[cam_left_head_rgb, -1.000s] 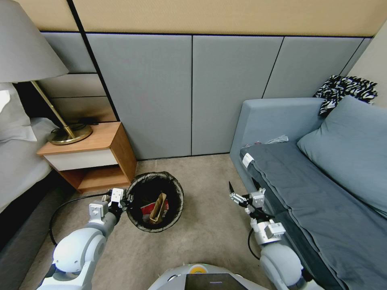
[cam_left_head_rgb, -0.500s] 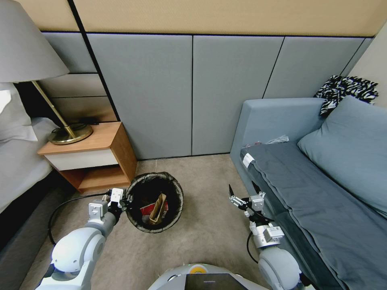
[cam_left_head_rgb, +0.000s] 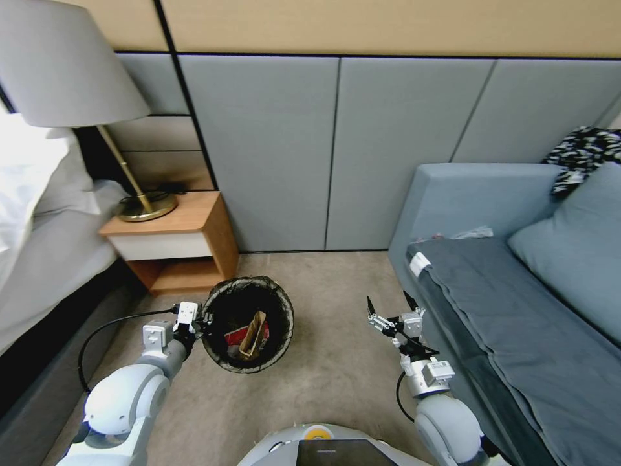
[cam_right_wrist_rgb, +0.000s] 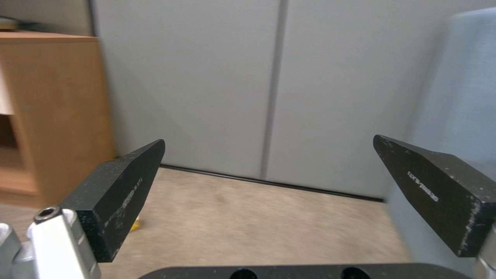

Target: Pick up the trash bin, then pick up the garbage from the floor and place it into the trash bin.

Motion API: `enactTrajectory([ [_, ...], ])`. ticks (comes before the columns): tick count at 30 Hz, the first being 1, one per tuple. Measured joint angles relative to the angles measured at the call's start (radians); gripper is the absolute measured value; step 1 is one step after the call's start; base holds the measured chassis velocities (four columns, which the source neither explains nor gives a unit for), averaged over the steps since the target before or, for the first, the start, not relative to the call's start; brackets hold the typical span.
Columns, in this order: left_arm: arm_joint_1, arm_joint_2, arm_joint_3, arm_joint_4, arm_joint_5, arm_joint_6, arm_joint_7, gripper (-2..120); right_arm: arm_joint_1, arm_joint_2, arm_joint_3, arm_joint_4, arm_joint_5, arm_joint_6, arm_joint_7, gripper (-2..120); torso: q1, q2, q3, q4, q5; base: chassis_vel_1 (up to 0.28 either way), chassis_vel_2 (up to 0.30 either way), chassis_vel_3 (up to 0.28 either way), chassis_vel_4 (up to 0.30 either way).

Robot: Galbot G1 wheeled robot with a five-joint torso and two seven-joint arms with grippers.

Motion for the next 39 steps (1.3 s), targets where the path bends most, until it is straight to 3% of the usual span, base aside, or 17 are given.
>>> enactTrajectory([
  [33, -0.004, 0.002, 0.002, 0.013, 0.012, -0.017, 0.003, 1, 0.021, 0.002, -0.021, -0.015, 0.016, -0.028, 0.011, 100, 0.000, 0.000, 0.000, 0.0004, -0.0001, 0.091, 0.084, 0.088, 0.091],
  [39, -0.005, 0.001, 0.005, 0.014, 0.013, -0.023, 0.004, 1, 0.031, 0.003, -0.020, -0.023, 0.016, -0.047, 0.023, 100, 0.000, 0.000, 0.000, -0.0005, -0.0001, 0.000, 0.000, 0.000, 0.000],
])
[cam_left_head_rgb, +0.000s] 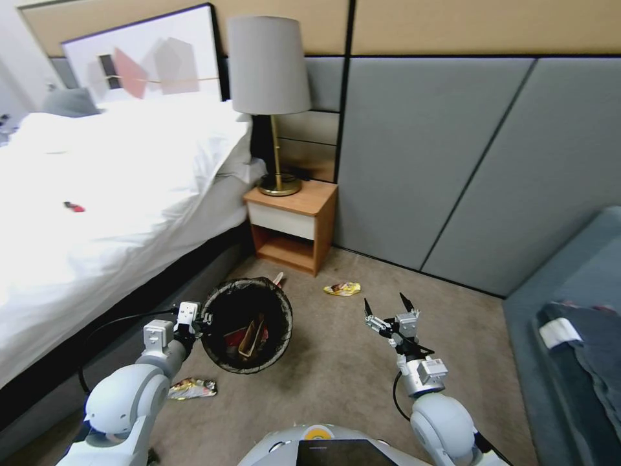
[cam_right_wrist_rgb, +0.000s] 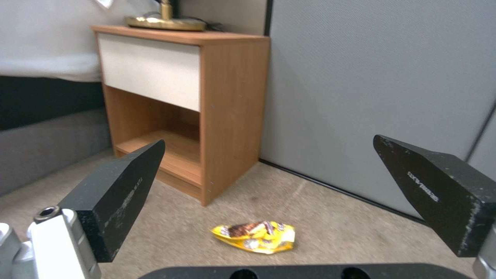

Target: Pick up the trash bin, then pick up the garbage from the floor and place it into the trash bin.

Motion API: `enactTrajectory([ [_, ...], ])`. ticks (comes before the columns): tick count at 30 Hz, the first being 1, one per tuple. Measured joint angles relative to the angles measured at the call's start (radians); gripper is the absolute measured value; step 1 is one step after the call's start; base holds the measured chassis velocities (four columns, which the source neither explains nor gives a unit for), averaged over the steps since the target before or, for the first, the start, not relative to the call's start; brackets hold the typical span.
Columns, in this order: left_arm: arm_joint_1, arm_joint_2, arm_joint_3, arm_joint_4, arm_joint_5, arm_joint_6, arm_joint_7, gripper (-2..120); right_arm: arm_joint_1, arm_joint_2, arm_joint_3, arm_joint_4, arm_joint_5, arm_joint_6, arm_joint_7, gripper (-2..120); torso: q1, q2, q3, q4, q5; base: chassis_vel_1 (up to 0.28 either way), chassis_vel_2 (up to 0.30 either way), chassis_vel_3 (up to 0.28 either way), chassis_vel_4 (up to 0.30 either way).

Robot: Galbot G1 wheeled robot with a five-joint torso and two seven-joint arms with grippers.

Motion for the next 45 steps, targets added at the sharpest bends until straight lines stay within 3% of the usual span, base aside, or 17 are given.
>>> enactTrajectory([
  [45, -0.003, 0.005, -0.001, 0.010, -0.001, -0.005, 0.004, 1, 0.006, 0.021, -0.012, -0.017, -0.019, -0.027, 0.016, 100, 0.000, 0.000, 0.000, 0.0005, 0.0000, -0.028, 0.025, 0.023, -0.022],
])
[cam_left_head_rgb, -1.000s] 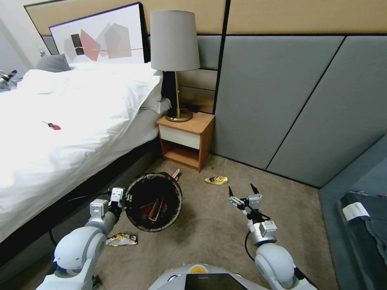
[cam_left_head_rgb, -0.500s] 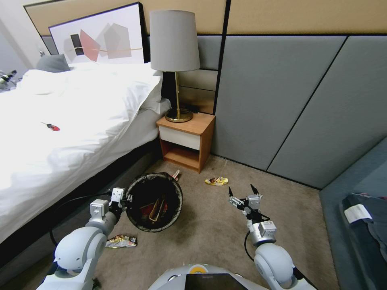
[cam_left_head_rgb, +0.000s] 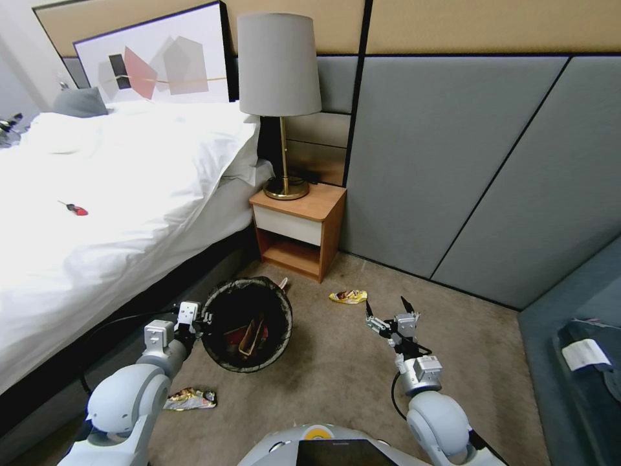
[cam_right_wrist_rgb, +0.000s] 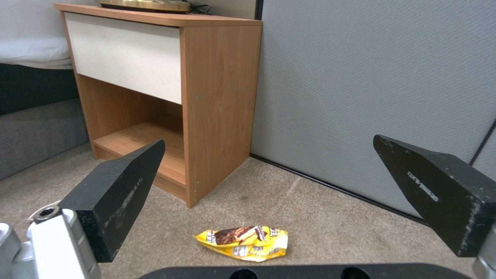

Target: Pick up the trash bin, then pick up the garbage from the floor and place it into the trash bin.

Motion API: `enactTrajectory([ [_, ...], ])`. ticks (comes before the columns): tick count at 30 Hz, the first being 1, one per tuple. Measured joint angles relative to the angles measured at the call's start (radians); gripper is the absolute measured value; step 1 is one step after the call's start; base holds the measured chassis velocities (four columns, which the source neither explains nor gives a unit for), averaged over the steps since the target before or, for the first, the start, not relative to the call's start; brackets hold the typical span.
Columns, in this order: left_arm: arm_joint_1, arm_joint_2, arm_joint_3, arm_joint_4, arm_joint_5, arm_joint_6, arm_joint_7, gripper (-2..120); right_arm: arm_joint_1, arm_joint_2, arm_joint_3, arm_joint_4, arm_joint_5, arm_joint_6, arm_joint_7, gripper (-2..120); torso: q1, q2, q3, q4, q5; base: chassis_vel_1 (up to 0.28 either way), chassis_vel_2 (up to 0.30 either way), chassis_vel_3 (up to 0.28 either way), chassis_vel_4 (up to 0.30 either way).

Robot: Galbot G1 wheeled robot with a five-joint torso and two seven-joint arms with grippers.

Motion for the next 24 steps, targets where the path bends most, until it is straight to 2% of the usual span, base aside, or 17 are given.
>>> enactTrajectory([
  [24, -0.005, 0.001, 0.001, 0.004, -0.001, -0.001, 0.002, 1, 0.000, 0.005, -0.013, -0.004, -0.004, 0.005, 0.000, 100, 0.000, 0.000, 0.000, -0.0001, 0.0000, -0.065, 0.063, 0.059, -0.063],
])
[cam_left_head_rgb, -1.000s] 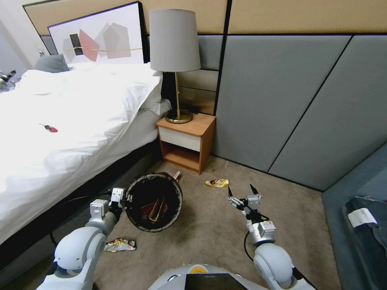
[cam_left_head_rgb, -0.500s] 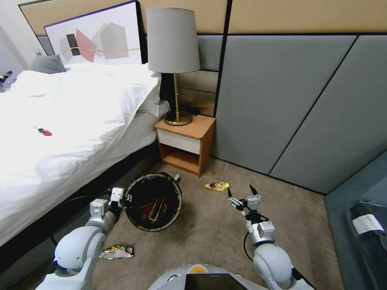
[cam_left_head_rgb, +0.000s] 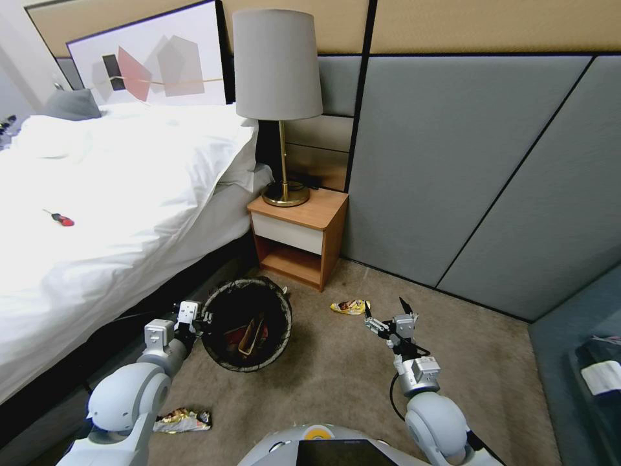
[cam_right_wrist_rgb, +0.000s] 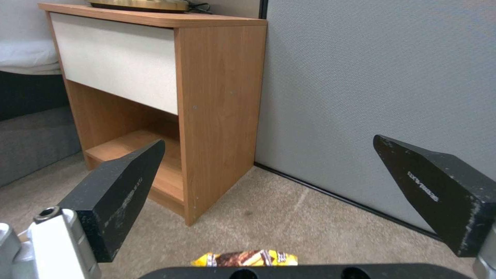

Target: Pick up the trash bin, then pick up the garbage from the floor and place it into the trash bin.

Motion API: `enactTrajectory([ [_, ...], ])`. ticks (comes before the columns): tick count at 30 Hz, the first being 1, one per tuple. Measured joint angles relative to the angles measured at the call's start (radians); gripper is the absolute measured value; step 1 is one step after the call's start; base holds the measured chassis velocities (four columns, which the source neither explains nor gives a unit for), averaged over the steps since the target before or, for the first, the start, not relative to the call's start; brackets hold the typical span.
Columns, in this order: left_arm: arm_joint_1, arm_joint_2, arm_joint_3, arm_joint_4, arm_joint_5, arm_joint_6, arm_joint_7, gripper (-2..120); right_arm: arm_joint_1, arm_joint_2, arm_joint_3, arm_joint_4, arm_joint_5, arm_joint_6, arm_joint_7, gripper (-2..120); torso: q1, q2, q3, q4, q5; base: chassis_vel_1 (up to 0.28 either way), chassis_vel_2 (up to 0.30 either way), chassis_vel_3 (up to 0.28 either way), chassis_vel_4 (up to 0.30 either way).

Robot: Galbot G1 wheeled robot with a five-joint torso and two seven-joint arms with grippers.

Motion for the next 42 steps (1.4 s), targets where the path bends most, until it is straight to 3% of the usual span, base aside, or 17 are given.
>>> enactTrajectory([
  [30, 0.003, -0.001, -0.002, -0.004, 0.000, -0.001, 0.001, 1, 0.007, 0.000, -0.013, -0.005, 0.009, -0.018, 0.023, 100, 0.000, 0.000, 0.000, -0.0001, 0.0000, -0.069, 0.072, 0.066, -0.062],
  [37, 0.009, 0.003, -0.006, -0.017, -0.006, 0.000, 0.001, 1, 0.082, -0.026, 0.001, -0.048, 0.091, -0.098, 0.019, 100, 0.000, 0.000, 0.000, -0.0002, 0.0001, 0.000, 0.000, 0.000, 0.000],
  [42, 0.013, 0.006, -0.009, -0.029, -0.010, 0.003, 0.000, 1, 0.210, -0.113, 0.008, -0.150, 0.235, -0.172, -0.044, 100, 0.000, 0.000, 0.000, 0.0002, 0.0002, 0.000, 0.000, 0.000, 0.000],
])
